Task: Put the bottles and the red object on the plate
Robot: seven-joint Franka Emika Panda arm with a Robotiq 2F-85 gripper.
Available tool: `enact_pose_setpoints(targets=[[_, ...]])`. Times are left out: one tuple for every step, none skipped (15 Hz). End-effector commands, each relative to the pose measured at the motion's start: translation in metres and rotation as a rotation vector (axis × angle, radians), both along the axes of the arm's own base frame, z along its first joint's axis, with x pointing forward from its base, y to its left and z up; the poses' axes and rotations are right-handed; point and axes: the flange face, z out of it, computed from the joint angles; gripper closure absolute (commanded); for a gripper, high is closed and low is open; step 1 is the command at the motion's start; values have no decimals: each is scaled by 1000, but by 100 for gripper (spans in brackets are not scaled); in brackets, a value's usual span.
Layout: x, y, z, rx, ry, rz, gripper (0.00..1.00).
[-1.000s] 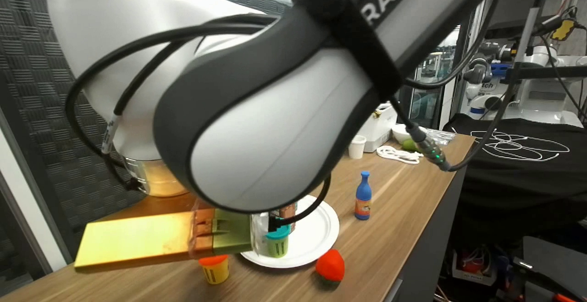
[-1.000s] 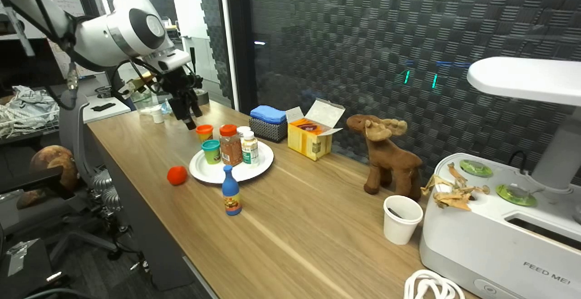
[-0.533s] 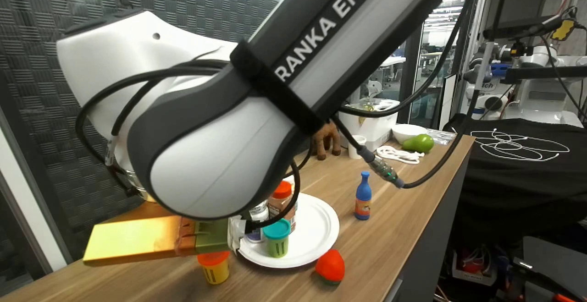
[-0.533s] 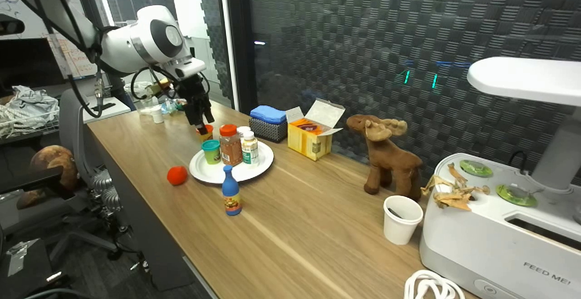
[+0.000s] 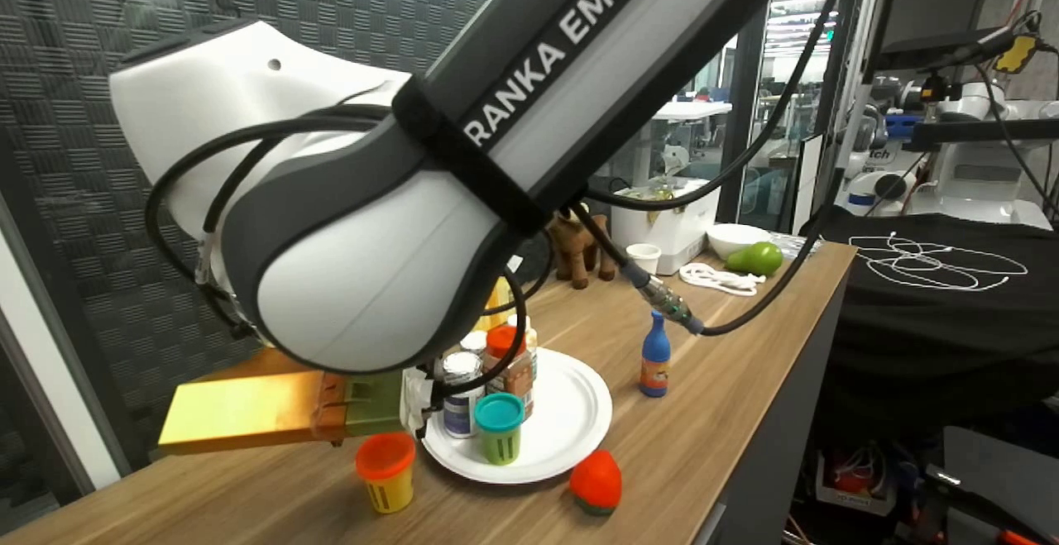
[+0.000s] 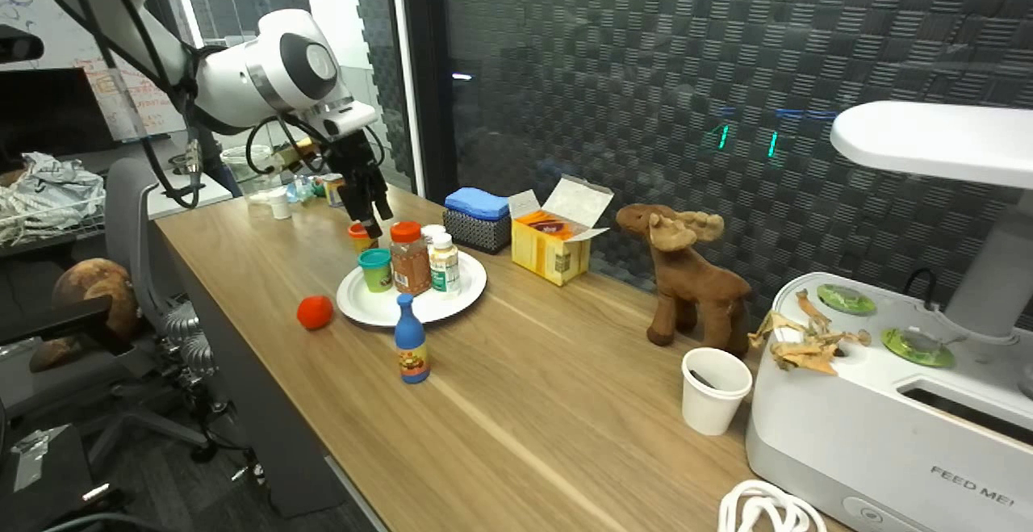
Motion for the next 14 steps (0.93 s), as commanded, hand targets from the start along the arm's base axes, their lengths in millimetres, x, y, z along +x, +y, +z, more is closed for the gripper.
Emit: enact_pose_setpoints(targets=[[-6,0,17,-3,3,10,10],[-8,0,18,-2,3,12,10],[-11,0,18,-5,2,15,6],[-13,-1,17,-11,5,14,2],[-15,-1,17,-17,6,13,0],[-17,-2,16,-23,9,14,0],[-18,-2,15,-29,13,14,0],[-20,-3,13,-33,18,15,0],[-22,-3,12,-31,26,18,0],[-23,-4,10,-32,30,19,0],[-25,-3,7,-24,37,24,0],[-26,-3,5,-21,42,25,0],[-27,-3,3,-21,52,24,0],[-28,-3,1,-23,57,24,0]])
